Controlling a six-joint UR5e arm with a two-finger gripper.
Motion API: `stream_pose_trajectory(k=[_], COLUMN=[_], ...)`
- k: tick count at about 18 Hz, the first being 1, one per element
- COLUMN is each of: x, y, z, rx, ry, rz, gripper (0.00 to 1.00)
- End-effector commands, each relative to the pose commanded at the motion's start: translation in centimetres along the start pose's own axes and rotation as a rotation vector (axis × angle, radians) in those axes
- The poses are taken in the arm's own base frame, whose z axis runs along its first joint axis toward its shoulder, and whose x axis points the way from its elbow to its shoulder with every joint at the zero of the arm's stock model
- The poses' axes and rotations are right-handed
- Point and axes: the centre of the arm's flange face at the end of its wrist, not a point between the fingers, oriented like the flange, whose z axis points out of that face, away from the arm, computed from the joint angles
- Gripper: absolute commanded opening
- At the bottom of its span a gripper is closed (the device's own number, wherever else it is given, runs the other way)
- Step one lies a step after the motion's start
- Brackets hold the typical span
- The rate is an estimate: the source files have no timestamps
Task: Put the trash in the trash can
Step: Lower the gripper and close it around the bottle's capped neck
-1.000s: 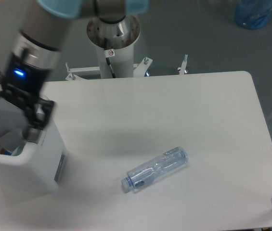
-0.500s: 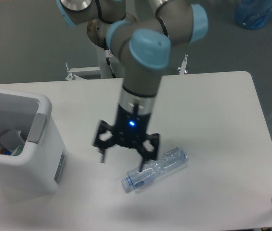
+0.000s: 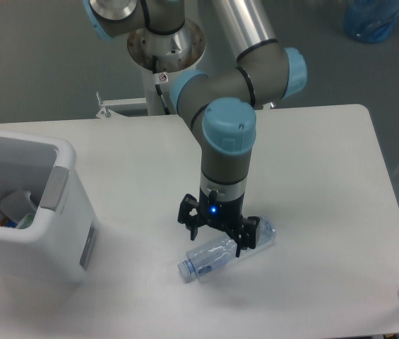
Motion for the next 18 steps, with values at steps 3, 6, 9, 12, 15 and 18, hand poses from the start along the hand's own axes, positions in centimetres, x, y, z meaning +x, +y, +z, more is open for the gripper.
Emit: stream_pose_trajectory(k=[3, 6, 9, 12, 15, 18], x=[0.3, 0.6, 1.5, 2.1, 3.3, 4.1], y=[0.1, -0.4, -1.6, -2.2, -2.8, -3.3], z=[2.1, 4.3, 5.2, 6.5, 7.9, 9.1], rx=[-0.017, -0.029, -0.031, -0.033, -0.043, -0.084], ry=[0.031, 0.053, 0.064, 0.071, 0.088, 0.081], rz=[0.055, 0.095, 0.131, 0.142, 0.155, 0.173], gripper=[1.0, 1.0, 1.0, 1.0, 1.0, 1.0])
